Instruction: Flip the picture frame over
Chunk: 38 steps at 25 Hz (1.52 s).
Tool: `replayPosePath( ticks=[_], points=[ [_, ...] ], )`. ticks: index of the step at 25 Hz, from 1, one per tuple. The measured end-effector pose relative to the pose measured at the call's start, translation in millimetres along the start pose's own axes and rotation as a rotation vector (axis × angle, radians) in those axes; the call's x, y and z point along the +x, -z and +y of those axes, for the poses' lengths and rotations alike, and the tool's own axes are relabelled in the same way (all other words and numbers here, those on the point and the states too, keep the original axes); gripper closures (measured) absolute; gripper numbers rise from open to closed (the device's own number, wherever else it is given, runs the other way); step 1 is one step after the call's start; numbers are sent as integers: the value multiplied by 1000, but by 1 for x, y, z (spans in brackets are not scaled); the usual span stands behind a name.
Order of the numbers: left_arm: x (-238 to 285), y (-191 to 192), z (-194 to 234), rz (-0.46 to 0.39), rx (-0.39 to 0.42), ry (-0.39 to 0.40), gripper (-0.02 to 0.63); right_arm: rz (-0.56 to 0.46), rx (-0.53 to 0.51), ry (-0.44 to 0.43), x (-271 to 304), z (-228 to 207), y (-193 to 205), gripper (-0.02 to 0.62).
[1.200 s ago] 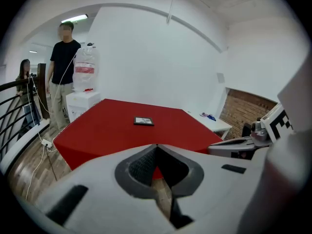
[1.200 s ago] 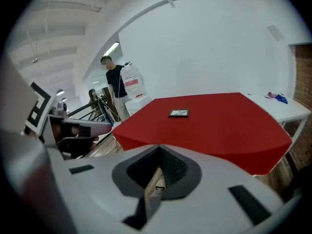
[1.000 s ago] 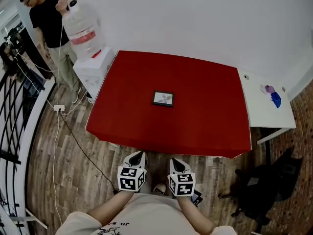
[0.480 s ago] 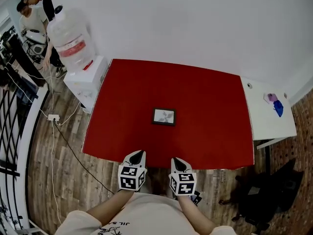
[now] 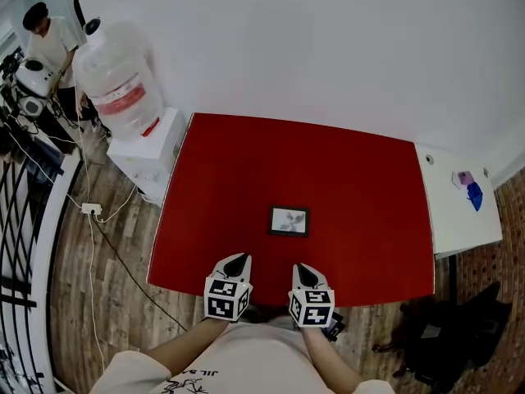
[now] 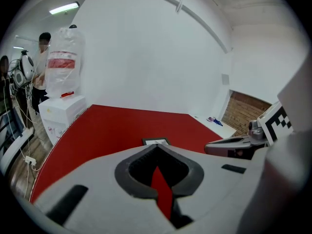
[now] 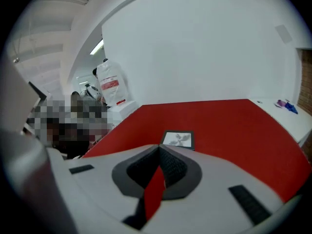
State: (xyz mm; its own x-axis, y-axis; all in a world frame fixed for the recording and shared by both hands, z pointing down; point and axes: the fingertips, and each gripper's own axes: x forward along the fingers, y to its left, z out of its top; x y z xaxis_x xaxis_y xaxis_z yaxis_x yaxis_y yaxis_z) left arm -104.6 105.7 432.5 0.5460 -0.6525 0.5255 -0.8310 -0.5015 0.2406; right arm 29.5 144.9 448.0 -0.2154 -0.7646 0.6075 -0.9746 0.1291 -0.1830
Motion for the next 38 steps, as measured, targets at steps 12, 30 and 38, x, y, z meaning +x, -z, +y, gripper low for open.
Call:
replayPosePath(
  ticks=[12, 30, 38],
  points=[
    [34, -13, 10, 29, -48, -26, 600, 39, -39, -24, 30, -17, -26, 591],
    [80, -23, 32, 68, -33, -39, 600, 77, -27, -28, 86, -28, -46, 591],
    [112, -16, 54, 103, -31, -25, 600, 110, -15, -3, 137, -23, -39, 591]
  ],
)
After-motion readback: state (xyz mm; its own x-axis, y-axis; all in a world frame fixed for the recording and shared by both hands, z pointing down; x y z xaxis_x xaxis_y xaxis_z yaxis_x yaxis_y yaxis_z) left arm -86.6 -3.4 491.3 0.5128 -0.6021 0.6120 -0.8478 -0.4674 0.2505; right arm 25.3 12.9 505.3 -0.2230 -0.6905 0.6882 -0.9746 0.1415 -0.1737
